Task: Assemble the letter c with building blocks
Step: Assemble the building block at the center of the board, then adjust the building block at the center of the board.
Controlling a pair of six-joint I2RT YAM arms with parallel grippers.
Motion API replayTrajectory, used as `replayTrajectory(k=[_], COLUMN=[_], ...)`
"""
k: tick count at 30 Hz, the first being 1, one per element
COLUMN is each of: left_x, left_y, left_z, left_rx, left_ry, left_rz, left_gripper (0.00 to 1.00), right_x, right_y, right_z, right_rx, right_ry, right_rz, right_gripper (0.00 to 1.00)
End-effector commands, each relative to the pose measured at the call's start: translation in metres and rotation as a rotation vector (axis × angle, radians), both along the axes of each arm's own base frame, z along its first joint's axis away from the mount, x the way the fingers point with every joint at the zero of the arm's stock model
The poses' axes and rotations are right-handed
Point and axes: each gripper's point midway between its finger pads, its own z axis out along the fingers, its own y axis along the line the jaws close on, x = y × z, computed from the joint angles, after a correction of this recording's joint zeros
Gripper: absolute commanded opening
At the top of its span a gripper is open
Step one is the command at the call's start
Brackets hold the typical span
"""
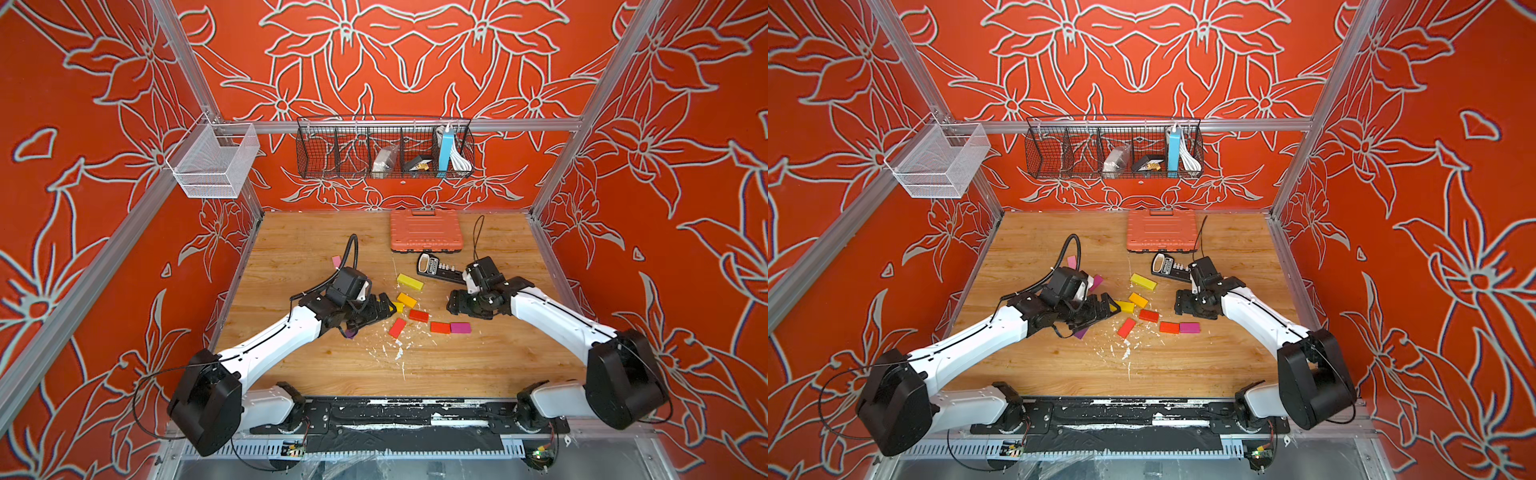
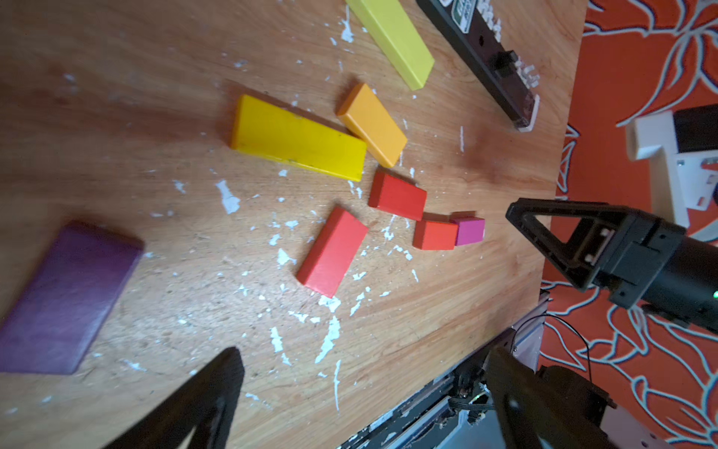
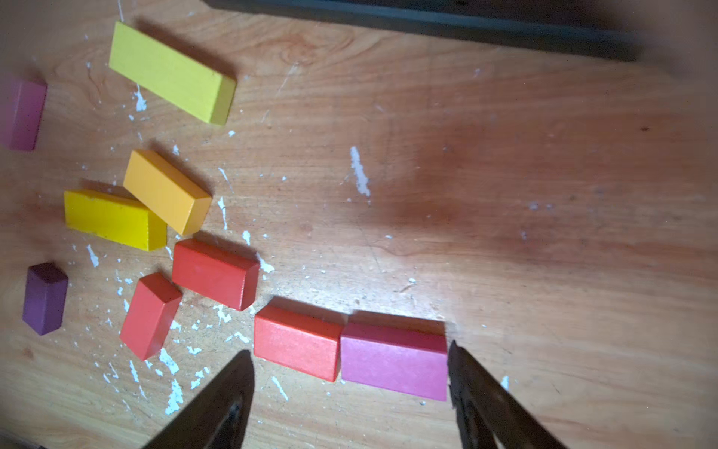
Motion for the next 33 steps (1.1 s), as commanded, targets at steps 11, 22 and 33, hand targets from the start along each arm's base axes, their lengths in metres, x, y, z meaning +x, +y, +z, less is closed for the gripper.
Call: replayTrajectory(k=[11,22,33], left_x=[0.013,0.018,0.013], left_y=[-0.101,-0.15,-0.163], left_z=[-0.011,-0.037,-0.05], left_rx=[-0.002,-0.001,-0.012], left_ry=[0.012,0.051,0.074], left_rz=[-0.113,-0.153,-0.157], left_gripper=[0.98,0.98,0.98], right_x=[-0.018,-0.024,-0.026], right_y=[-0.039,-0.044,-0.043], right_z=[-0.013,-0.018,-0.024], right_rx=[0.068,0.106,0.119], right_ry=[0.071,0.09,0.108], right_rz=[-0.211,-0.244,-0.241], right_gripper=[0.82,0.82,0.82])
